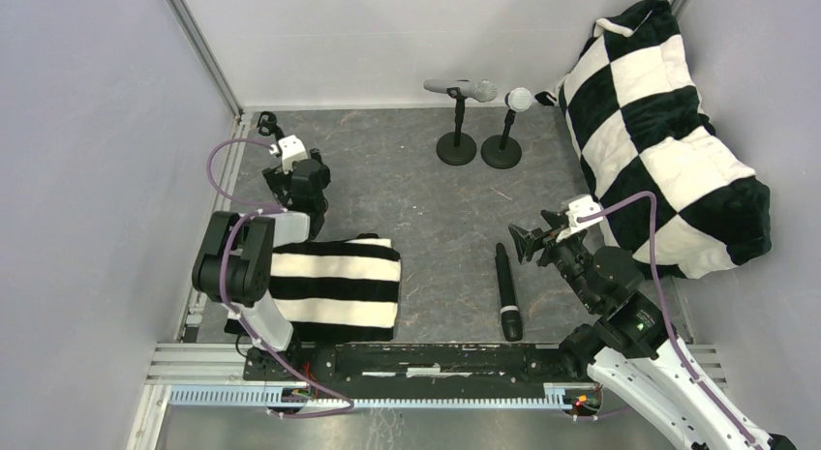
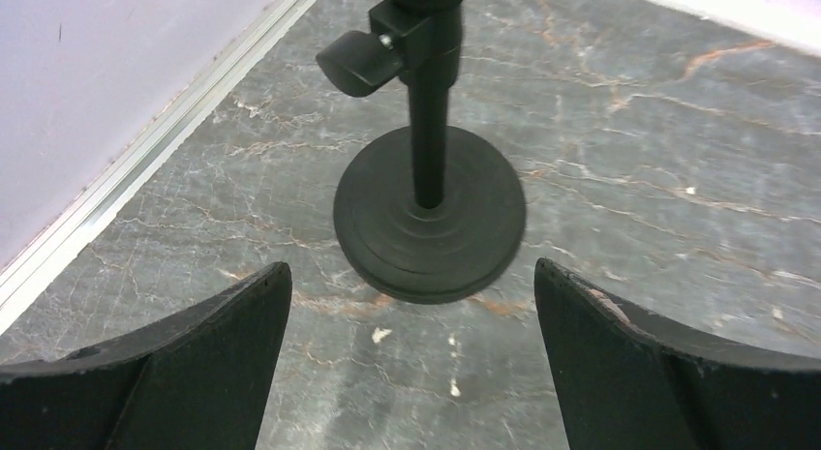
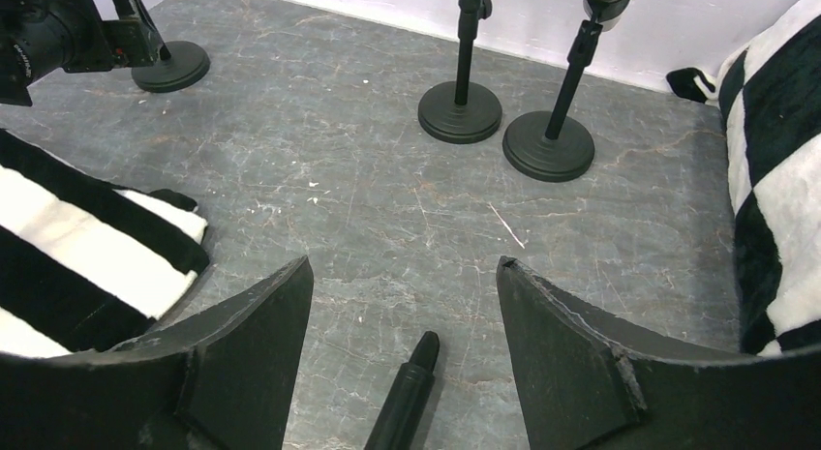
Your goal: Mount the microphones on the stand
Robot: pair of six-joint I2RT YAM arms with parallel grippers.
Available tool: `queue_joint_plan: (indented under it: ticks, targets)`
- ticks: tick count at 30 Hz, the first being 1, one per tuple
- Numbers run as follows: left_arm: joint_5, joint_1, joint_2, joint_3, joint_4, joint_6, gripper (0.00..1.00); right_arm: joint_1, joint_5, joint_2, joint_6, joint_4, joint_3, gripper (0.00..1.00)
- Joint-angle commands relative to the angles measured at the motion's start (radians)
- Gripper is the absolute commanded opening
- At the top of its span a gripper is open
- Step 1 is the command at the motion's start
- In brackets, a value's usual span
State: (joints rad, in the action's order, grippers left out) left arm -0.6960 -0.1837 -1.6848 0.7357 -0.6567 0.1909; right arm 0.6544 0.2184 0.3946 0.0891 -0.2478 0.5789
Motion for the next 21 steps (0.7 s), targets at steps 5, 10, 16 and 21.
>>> queue_joint_plan:
  ticks: [5,10,16,21]
  targets:
    - [0.093,0.101,-0.138,0.114,-0.151,-0.02,1.0,0.0,-0.003,0.013,-0.043,0.031,0.033,0.76]
    - [0.142,0.121,-0.232,0.226,-0.158,-0.076,1.0,0.0,-0.007,0.021,-0.056,0.031,0.027,0.76]
    - [0.256,0.157,-0.304,0.34,-0.092,-0.062,0.77,0.0,0.0,0.029,-0.067,0.035,0.03,0.76]
    - [0.301,0.162,-0.343,0.397,-0.031,-0.046,0.56,0.0,-0.003,0.043,-0.073,0.04,0.032,0.76]
